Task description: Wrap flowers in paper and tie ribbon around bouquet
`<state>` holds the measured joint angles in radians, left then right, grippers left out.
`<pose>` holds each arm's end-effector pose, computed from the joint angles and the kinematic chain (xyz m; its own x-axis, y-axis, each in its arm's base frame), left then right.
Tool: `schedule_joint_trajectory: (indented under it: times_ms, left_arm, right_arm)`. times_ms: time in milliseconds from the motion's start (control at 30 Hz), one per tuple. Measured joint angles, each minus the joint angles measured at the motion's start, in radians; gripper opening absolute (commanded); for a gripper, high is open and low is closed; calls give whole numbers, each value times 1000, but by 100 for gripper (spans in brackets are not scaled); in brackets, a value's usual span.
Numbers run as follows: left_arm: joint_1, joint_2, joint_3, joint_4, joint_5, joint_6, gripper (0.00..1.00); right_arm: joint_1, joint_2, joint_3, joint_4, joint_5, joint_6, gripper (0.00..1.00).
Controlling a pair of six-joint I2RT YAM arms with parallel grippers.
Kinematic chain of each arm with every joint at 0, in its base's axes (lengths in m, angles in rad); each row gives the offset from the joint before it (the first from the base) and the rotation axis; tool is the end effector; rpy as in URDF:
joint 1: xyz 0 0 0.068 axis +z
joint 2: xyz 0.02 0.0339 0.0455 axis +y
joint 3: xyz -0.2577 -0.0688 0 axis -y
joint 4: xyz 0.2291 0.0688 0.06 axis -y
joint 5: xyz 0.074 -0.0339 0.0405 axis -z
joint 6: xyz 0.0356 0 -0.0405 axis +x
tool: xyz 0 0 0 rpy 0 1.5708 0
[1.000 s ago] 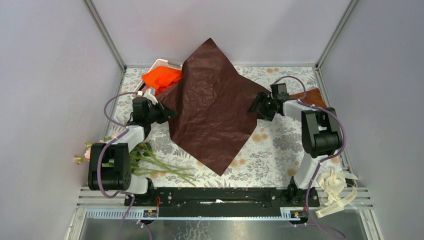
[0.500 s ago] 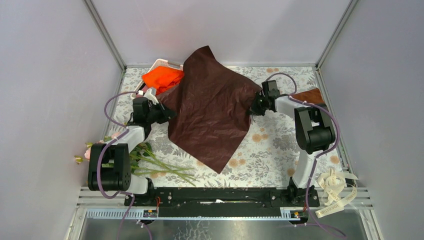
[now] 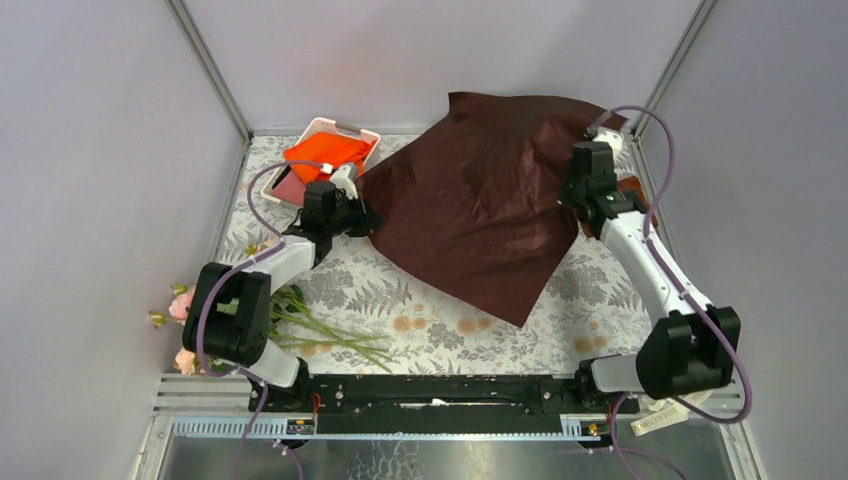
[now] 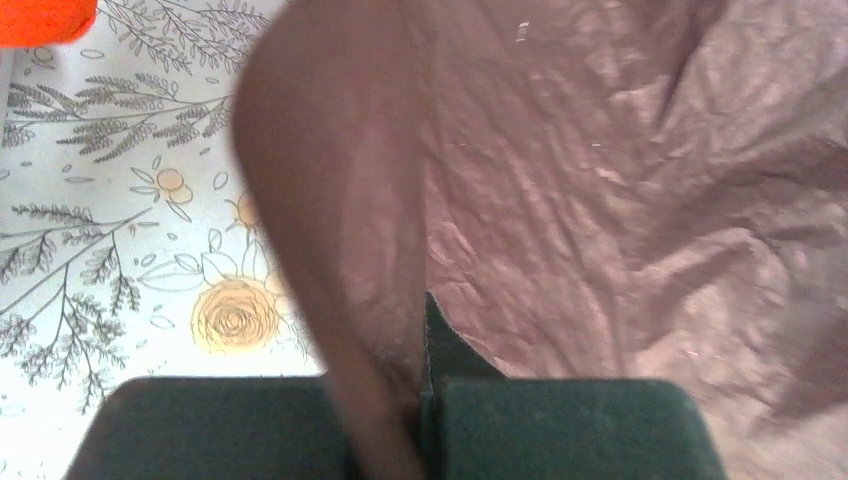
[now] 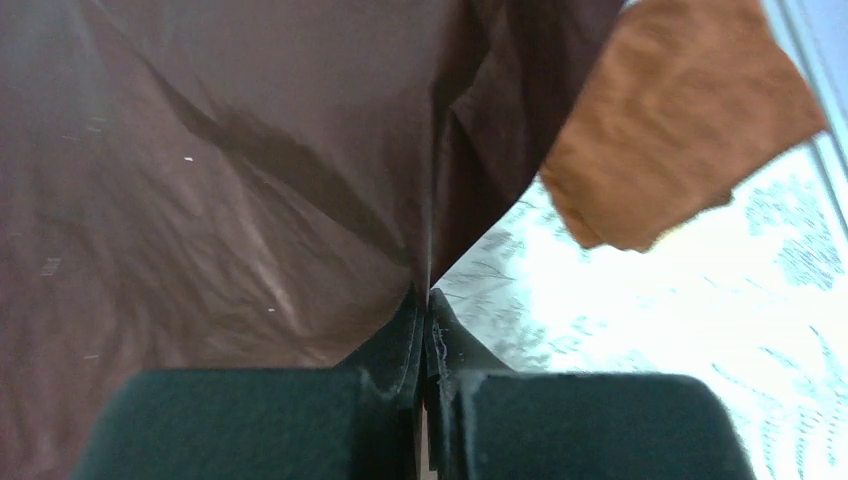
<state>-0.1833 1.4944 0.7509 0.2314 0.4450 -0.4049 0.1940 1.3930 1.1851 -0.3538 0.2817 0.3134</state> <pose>0.2942 -0.0701 0.2075 -0.6530 -0.2406 -0.7181 0.3005 0.7880 -0.5373 0.2988 0.0486 0.3209 -0.4831 0.2069 -0.8508 0.2046 0.9715 0.1201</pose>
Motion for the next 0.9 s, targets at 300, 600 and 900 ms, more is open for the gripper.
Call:
schedule_joint_trajectory:
  times_ms: [300, 600, 900]
  left_arm:
    - [-34, 185, 84, -5, -65, 26, 19]
    - [-43, 187, 122, -45, -151, 128, 76]
    - [-37, -81, 245, -291, -202, 359, 98]
  right_arm:
    - [-104, 49, -157, -27, 23, 12, 8]
    - [-105, 69, -169, -35, 51, 27, 77]
    - [-82, -21, -98, -103, 104, -28, 64]
